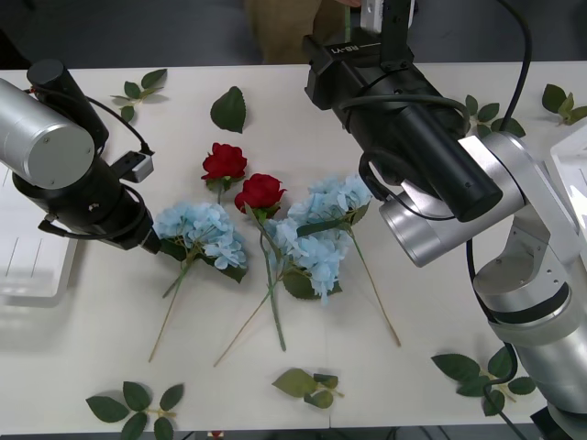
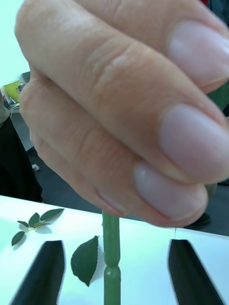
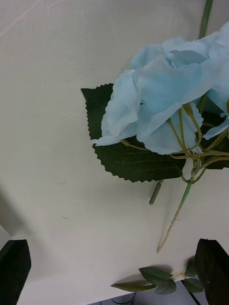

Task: Place the red flowers into the right box and the blue flowers into the left box. If a person shows an open palm, hand one flower to the person first, then continue sorting.

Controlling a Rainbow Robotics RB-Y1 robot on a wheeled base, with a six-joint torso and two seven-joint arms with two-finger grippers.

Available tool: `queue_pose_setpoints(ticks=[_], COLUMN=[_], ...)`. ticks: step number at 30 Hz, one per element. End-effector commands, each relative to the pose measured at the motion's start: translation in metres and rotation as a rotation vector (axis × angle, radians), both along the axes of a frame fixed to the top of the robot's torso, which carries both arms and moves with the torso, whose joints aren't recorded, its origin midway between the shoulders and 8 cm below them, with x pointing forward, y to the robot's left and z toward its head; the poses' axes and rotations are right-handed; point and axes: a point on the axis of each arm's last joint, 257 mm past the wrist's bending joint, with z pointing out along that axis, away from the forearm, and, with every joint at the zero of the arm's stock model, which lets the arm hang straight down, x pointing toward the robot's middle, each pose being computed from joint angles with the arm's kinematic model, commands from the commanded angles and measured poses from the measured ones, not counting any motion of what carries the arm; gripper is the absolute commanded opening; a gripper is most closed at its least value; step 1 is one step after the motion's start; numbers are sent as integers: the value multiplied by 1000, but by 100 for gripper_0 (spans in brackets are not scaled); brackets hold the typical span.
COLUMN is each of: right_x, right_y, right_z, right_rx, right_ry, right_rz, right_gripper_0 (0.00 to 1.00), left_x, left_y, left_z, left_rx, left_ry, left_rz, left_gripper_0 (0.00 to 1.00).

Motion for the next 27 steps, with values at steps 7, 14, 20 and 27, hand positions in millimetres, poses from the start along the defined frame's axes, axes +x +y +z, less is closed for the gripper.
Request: queue_pose_setpoints(ticks=[7, 14, 20, 27], right_x=[-15, -49, -60, -24], right_y=[-1, -37, -88, -188], right_z=[13, -5, -36, -147], right_rx=[48, 24, -7, -142], right_ry=[-5, 39, 120, 367], right_rz=[59, 105, 89, -79], right_gripper_0=[95, 95, 95, 95], left_x=[2, 2, 2, 2], left_y=[-16, -15, -15, -15], left_z=[3, 3, 3, 3], left_rx=[-25, -25, -25, -25], left_ry=[-23, -22, -22, -22], left_rz=[7, 8, 8, 8], left_gripper_0=[100, 100, 100, 100])
